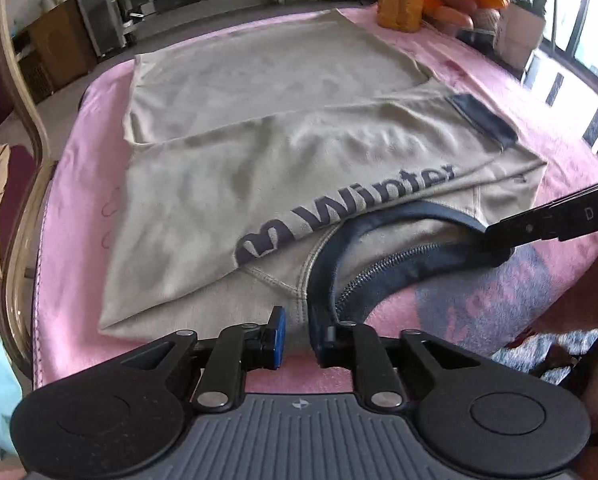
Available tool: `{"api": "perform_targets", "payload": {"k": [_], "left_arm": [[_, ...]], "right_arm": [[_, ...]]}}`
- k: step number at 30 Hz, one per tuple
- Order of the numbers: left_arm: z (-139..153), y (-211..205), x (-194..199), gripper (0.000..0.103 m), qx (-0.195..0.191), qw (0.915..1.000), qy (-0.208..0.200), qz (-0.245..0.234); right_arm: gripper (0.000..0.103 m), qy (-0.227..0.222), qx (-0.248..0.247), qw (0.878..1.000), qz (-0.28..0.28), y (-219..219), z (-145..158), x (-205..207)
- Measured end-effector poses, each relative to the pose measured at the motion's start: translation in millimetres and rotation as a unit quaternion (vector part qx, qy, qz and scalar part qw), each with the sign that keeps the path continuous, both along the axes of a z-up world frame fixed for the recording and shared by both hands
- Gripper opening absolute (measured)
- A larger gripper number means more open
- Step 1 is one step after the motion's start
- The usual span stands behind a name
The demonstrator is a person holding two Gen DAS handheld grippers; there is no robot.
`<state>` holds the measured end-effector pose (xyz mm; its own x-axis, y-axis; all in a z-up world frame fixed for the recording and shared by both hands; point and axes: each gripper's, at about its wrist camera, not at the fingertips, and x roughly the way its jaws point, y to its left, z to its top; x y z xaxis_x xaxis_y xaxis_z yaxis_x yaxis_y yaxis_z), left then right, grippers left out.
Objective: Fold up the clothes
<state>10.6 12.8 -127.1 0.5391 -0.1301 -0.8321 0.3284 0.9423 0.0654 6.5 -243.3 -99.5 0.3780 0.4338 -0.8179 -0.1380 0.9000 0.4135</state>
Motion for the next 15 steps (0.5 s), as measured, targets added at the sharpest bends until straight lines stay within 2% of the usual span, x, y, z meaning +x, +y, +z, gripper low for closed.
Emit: {"api": "perform_targets", "payload": {"k": [2, 3, 6, 9, 11, 13, 14, 15], "left_arm": [[6.1, 6.6, 2.0, 0.028, -0.007, 0.9996, -0.013, 0.024], [10.0, 10.8, 4.0, 0.028, -0.013, 0.999, -0.019, 0.038], [28.4, 28.0, 12.0, 0.028, -0.042, 0.9953, -0.035, 0.08], [53.7, 44.4, 21.9, 0.032, -0.067, 0.9896, -0.062, 0.111], [71.7, 51.4, 32.3, 0.033, -0.068, 0.9866, -0.081, 0.124], [89.4, 56.4, 47.0, 0.034, -0.066, 0.9846, -0.091, 0.133], [97.1, 58.9, 56.6, 0.034, -0.065, 0.9842, -0.092, 0.137], [102.9, 61.1, 66.0, 0.034, -0.064, 0.9838, -0.092, 0.14]], "right_arm": [[0.025, -0.023, 0.015, 0.999, -0.019, -7.9, 7.6, -0.3], [0.029, -0.035, 0.024, 0.999, -0.03, -12.4, 12.7, -0.4], [0.03, -0.06, 0.053, 0.995, -0.06, -25.8, 31.1, 1.1], [0.031, -0.087, 0.07, 0.992, -0.062, -29.1, 61.2, 8.1], [0.032, -0.114, 0.058, 0.99, -0.056, -22.4, 85.3, 19.1], [0.043, -0.146, 0.045, 0.987, -0.057, -21.2, 113.8, 31.3], [0.056, -0.162, 0.04, 0.984, -0.063, -20.1, 126.9, 38.3], [0.061, -0.177, 0.037, 0.981, -0.069, -19.5, 137.3, 44.5]]}}
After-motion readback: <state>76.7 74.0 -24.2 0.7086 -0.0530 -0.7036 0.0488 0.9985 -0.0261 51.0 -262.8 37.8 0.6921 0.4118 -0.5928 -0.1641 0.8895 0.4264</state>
